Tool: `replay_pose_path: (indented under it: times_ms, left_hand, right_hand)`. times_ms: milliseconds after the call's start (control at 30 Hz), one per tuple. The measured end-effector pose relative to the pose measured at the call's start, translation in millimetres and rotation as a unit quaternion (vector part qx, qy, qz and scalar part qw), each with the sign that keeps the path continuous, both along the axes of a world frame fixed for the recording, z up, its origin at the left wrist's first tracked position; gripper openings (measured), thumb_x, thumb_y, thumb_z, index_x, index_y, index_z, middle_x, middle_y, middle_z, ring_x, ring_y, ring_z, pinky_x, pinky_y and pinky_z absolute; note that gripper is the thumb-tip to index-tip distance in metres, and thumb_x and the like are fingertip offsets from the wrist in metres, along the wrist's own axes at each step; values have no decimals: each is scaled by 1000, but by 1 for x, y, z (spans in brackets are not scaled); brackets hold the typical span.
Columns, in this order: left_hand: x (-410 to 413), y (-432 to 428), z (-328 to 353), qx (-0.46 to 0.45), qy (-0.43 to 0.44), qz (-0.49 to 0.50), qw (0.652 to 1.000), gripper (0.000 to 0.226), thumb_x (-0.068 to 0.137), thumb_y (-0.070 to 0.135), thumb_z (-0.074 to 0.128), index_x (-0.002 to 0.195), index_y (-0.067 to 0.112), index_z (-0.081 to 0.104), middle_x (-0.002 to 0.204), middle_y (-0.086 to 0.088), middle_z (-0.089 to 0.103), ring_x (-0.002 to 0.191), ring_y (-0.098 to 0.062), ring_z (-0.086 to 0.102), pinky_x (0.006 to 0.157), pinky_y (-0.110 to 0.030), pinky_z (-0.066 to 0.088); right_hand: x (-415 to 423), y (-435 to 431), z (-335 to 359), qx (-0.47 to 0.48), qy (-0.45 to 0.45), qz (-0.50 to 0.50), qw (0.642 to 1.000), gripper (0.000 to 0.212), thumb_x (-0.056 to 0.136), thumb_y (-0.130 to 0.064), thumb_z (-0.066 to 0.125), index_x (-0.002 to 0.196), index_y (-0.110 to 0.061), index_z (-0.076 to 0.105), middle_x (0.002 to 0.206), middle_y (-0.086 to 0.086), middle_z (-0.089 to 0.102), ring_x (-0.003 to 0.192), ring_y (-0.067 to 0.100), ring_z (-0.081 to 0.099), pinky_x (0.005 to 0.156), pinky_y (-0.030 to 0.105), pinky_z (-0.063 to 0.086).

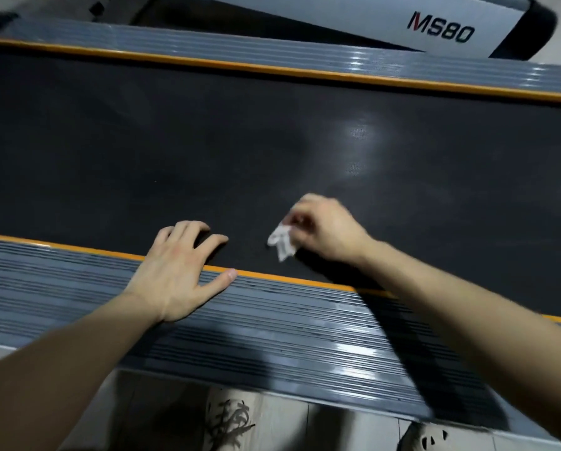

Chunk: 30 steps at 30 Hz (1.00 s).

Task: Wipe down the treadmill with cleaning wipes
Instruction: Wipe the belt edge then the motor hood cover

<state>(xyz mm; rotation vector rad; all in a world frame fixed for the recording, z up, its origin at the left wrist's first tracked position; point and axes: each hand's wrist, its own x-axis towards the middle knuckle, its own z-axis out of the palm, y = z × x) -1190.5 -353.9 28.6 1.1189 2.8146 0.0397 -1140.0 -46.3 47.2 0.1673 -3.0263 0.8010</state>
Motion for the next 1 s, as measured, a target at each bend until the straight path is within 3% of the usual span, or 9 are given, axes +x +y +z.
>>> replay_pose_path:
  times_ms: [133, 233, 333, 433, 567, 667, 800, 900, 1000]
  left_hand:
    - [1, 0, 0, 19, -13, 18, 1000, 74, 99, 80, 30, 152, 33, 52, 144, 2, 43, 140, -23, 39, 119, -45, 35]
    - [1, 0, 1, 22, -20, 30, 999, 74, 98, 81, 28, 152, 36, 51, 145, 4, 42, 139, -22, 38, 120, -45, 36]
    - [2, 0, 0, 27, -25, 36, 999, 73, 98, 81, 29, 150, 36, 52, 144, 5, 42, 138, -24, 39, 118, -46, 38]
    - [1, 1, 0, 29, -29, 40, 998, 71, 98, 80, 30, 150, 36, 52, 144, 5, 42, 138, -24, 40, 118, -45, 38]
    - [2, 1, 1, 26, -23, 30, 999, 70, 100, 77, 31, 150, 34, 54, 143, 3, 43, 138, -23, 40, 118, -44, 37]
    - [1, 1, 2, 27, -24, 32, 999, 70, 100, 78, 31, 150, 34, 54, 143, 4, 43, 139, -22, 40, 119, -45, 36]
    - [1, 2, 1, 29, -23, 28, 999, 71, 100, 79, 31, 149, 34, 53, 143, 4, 42, 139, -22, 40, 119, -45, 35]
    - [1, 2, 2, 29, -20, 27, 999, 70, 99, 78, 32, 148, 33, 54, 143, 3, 43, 139, -22, 40, 119, -45, 35]
    - [2, 4, 4, 31, -15, 25, 999, 73, 99, 78, 34, 148, 27, 54, 142, 2, 45, 140, -22, 41, 119, -45, 35]
  right_hand:
    - [6, -17, 2, 8, 4, 165, 986, 17, 84, -16, 75, 100, -19, 78, 98, -6, 66, 97, 17, 63, 89, 28, 50]
    - [-29, 66, -8, 101, 90, -106, 985, 19, 84, -29, 63, 89, -16, 76, 86, -15, 58, 96, 31, 61, 79, 38, 46]
    - [-33, 96, -12, 83, 74, -362, 926, 21, 92, -22, 57, 99, -9, 72, 106, 14, 60, 100, 41, 62, 78, 36, 45]
    - [-22, 13, -6, 15, 42, -92, 995, 17, 83, -13, 67, 96, -12, 78, 100, 9, 70, 97, 28, 67, 80, 32, 48]
    - [-8, -43, -3, -41, -14, 183, 982, 23, 86, -11, 75, 106, -20, 82, 103, -4, 67, 96, 12, 64, 88, 22, 49]
    - [-46, 21, -10, 49, 90, -18, 995, 16, 84, -21, 68, 94, -17, 79, 91, -5, 60, 92, 28, 64, 75, 30, 44]
    - [-60, 72, -16, 87, 69, -359, 927, 23, 95, -20, 54, 102, -9, 73, 110, 14, 60, 99, 38, 63, 78, 34, 46]
    - [-47, -3, -9, 21, 34, -106, 994, 19, 84, -21, 66, 96, -20, 81, 98, 5, 70, 89, 24, 68, 79, 30, 54]
    - [-18, -71, -3, -28, -5, 129, 991, 20, 88, -14, 76, 106, -20, 81, 104, -4, 64, 93, 9, 62, 83, 20, 47]
